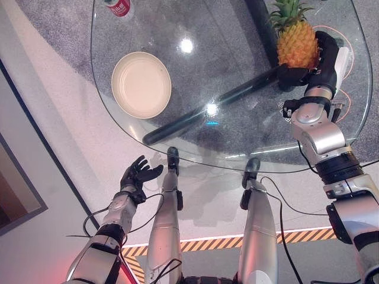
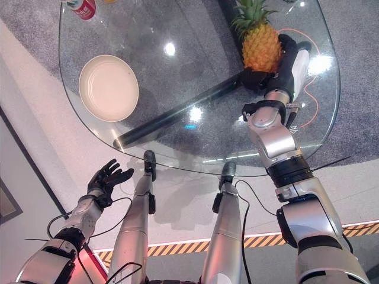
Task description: Pick up the fruit to the plate
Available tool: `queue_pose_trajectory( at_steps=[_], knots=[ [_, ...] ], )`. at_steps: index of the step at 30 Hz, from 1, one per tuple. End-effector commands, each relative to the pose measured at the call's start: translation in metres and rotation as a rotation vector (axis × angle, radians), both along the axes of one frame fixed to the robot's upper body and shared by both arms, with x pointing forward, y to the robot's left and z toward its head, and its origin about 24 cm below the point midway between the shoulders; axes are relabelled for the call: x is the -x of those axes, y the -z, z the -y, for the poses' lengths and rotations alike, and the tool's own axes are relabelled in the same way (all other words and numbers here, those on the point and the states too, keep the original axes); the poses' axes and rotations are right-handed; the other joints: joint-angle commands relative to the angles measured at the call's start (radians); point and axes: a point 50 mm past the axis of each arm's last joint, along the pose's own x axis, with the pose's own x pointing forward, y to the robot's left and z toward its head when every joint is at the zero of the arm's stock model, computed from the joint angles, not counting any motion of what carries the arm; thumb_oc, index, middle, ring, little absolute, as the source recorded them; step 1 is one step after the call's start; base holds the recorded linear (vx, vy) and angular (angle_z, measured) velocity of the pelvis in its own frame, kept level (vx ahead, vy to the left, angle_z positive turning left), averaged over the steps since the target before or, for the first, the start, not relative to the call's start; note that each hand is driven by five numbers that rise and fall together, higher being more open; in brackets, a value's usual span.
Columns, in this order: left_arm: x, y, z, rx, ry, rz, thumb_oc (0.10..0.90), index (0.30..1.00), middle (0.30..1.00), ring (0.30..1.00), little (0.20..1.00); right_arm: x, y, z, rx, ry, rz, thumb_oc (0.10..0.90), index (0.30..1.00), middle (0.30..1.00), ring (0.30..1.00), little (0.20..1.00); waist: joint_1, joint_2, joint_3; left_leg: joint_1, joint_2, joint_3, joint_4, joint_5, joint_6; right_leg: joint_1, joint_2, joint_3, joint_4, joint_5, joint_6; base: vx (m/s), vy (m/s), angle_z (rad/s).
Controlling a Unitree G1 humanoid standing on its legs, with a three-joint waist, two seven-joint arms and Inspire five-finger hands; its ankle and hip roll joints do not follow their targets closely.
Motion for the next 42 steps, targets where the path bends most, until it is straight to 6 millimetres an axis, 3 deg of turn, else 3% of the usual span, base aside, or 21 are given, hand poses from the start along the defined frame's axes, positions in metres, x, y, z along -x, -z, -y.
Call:
queue_pose_trajectory(
  at_steps=[1, 10, 19, 23, 29, 32, 36, 42],
  knots=[
    [0.010, 0.004, -0.015, -0.055, -0.011, -0.018, 0.800, 0.900, 0.900, 0.900, 0.900, 0.003, -0.033, -0.007, 0.111, -0.027, 0.090, 0.100, 0.300, 0.300, 0.300, 0.200, 0.018, 0.006, -0.015, -0.010, 0.004, -0.007, 0.095, -0.092, 0.019, 0.025, -0.003, -0.101, -0.157, 0.159, -0.024, 0.00, 0.000, 0.00],
    [0.009, 0.000, -0.020, 0.027, -0.102, 0.025, 0.800, 0.900, 0.900, 0.900, 0.900, 0.004, -0.033, -0.006, 0.120, -0.019, 0.097, 0.100, 0.300, 0.300, 0.300, 0.200, 0.020, 0.008, -0.015, -0.006, 0.002, -0.009, 0.087, -0.089, 0.020, 0.026, -0.001, -0.099, -0.157, 0.157, -0.024, 0.00, 0.000, 0.00],
    [0.007, -0.021, -0.050, 0.190, -0.479, 0.150, 0.800, 0.900, 0.900, 0.900, 0.900, 0.005, -0.031, -0.004, 0.106, -0.008, 0.125, 0.100, 0.300, 0.300, 0.300, 0.200, 0.023, 0.003, -0.015, -0.005, -0.003, -0.017, 0.083, -0.088, 0.018, 0.026, 0.001, -0.101, -0.151, 0.145, -0.028, 0.00, 0.000, 0.00],
    [0.000, -0.053, -0.070, 0.197, -0.683, 0.283, 0.800, 0.900, 0.900, 0.900, 0.900, 0.006, -0.030, -0.006, 0.089, -0.007, 0.146, 0.100, 0.300, 0.300, 0.300, 0.200, 0.024, -0.005, -0.015, -0.002, -0.005, -0.022, 0.077, -0.085, 0.014, 0.030, 0.004, -0.102, -0.151, 0.141, -0.030, -0.02, -0.009, 0.00],
    [-0.013, -0.109, -0.077, 0.151, -0.829, 0.495, 0.800, 0.900, 0.900, 0.900, 0.900, 0.010, -0.029, -0.008, 0.057, -0.012, 0.186, 0.100, 0.300, 0.300, 0.300, 0.200, 0.019, -0.022, -0.015, -0.007, 0.000, -0.027, 0.071, -0.081, 0.008, 0.030, 0.009, -0.105, -0.153, 0.140, -0.029, -0.05, -0.040, 0.03],
    [-0.017, -0.137, -0.080, 0.113, -0.879, 0.592, 0.800, 0.900, 0.900, 0.900, 0.900, 0.013, -0.030, -0.009, 0.044, -0.020, 0.215, 0.100, 0.300, 0.300, 0.300, 0.200, 0.013, -0.028, -0.015, -0.008, 0.003, -0.027, 0.069, -0.081, 0.006, 0.030, 0.015, -0.102, -0.158, 0.140, -0.029, -0.04, -0.017, 0.05],
    [-0.017, -0.160, -0.083, 0.143, -0.943, 0.691, 0.800, 0.900, 0.900, 0.900, 0.900, 0.020, -0.032, -0.013, 0.056, -0.049, 0.288, 0.100, 0.300, 0.300, 0.300, 0.200, 0.005, -0.031, -0.015, -0.008, 0.002, -0.026, 0.064, -0.081, 0.004, 0.030, 0.018, -0.097, -0.165, 0.142, -0.027, -0.02, 0.000, 0.02],
    [-0.019, -0.199, -0.074, 0.158, -0.918, 0.878, 0.800, 0.900, 0.900, 0.900, 0.900, 0.033, -0.038, -0.024, 0.129, -0.099, 0.406, 0.100, 0.300, 0.300, 0.300, 0.200, -0.010, -0.034, -0.015, -0.012, 0.006, -0.020, 0.065, -0.084, -0.001, 0.027, 0.019, -0.086, -0.173, 0.144, -0.022, 0.00, 0.000, 0.00]
  ],
)
